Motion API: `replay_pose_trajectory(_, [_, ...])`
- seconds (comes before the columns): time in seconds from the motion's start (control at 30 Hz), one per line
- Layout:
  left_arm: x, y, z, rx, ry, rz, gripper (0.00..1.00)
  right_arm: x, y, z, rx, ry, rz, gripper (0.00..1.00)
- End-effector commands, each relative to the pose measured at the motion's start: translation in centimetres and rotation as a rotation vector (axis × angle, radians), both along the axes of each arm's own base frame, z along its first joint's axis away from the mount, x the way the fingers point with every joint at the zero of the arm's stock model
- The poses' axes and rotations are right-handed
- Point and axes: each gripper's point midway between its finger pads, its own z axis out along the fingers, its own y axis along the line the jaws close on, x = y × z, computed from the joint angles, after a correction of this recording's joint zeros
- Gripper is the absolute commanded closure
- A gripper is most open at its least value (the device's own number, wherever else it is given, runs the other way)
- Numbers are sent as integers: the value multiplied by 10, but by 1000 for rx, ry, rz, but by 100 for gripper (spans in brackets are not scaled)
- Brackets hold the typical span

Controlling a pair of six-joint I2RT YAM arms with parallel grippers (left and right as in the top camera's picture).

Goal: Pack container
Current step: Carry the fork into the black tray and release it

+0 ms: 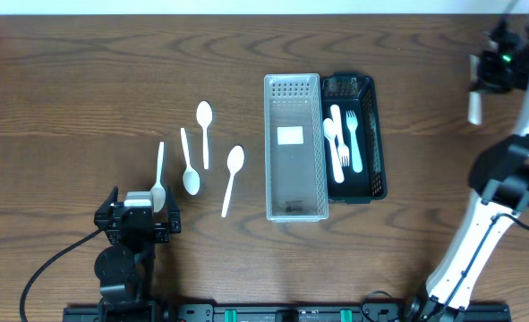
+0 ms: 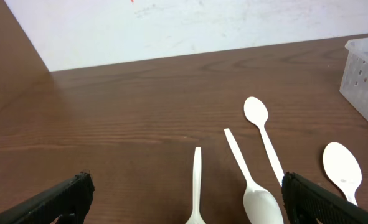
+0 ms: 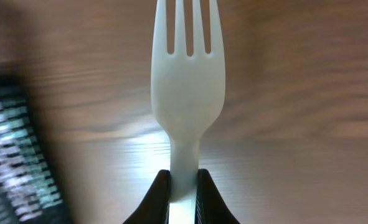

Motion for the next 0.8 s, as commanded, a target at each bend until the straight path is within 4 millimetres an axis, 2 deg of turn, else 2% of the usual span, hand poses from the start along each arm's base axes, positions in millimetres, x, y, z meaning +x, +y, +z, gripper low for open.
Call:
replay_pose_trajectory(0.0, [0,1,-14,-8,33,3,2,11,65,34,113,-67,27,99])
replay_pose_trajectory(0.27, [0,1,-14,-8,33,3,2,9,180,41,202,-46,212,99])
replay_pose_trajectory(0.43, [0,1,-14,-8,33,3,2,1,224,40,201,-30,286,97])
replay_pose_trajectory(0.53, [0,1,-14,-8,33,3,2,-2,236,40,202,-26,309,94])
replay_pose_trajectory(0.6, [0,1,-14,-8,33,3,2,-3,243,40,200,-24,324,89])
replay_pose_trajectory(0.77, [0,1,-14,-8,33,3,2,-4,244,38,178,-18,317,85])
